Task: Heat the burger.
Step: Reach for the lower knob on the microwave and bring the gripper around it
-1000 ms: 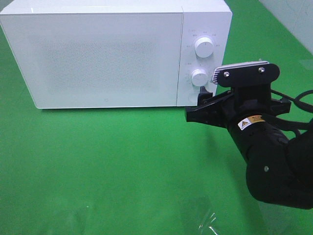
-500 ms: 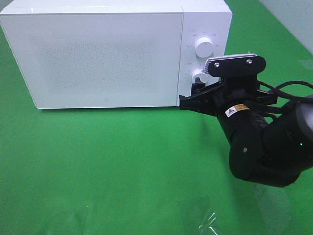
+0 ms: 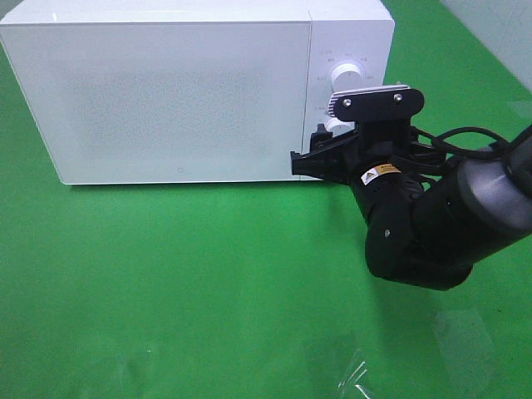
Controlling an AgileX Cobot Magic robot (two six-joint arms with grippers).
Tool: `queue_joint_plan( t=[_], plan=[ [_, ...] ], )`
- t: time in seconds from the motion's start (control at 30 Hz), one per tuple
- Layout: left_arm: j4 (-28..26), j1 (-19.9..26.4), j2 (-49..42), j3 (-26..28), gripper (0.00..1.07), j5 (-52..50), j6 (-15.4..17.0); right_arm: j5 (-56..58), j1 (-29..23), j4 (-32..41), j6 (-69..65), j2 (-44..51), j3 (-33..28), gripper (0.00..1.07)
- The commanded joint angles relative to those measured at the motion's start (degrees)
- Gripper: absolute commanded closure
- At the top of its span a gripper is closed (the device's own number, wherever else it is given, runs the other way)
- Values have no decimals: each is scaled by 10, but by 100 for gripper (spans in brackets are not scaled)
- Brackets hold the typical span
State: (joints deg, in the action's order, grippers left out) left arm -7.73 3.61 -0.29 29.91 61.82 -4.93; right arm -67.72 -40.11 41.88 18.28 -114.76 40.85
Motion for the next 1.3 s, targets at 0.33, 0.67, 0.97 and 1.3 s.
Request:
queue_joint_plan(
  t=[0.33, 0.67, 0.97, 1.3],
  plan=[
    [-1, 0, -9, -2, 7, -5, -1, 14, 22, -22, -2, -26, 40, 33],
    [-1, 0, -9, -2, 7, -5, -1, 22, 28, -22, -2, -56, 73, 33],
    [-1, 0, -9, -2, 7, -5, -1, 23, 36, -29, -3, -65, 91, 33],
    [-1, 0, -9, -2, 7, -5, -1, 19, 34, -35, 0, -61, 89, 39]
  ],
)
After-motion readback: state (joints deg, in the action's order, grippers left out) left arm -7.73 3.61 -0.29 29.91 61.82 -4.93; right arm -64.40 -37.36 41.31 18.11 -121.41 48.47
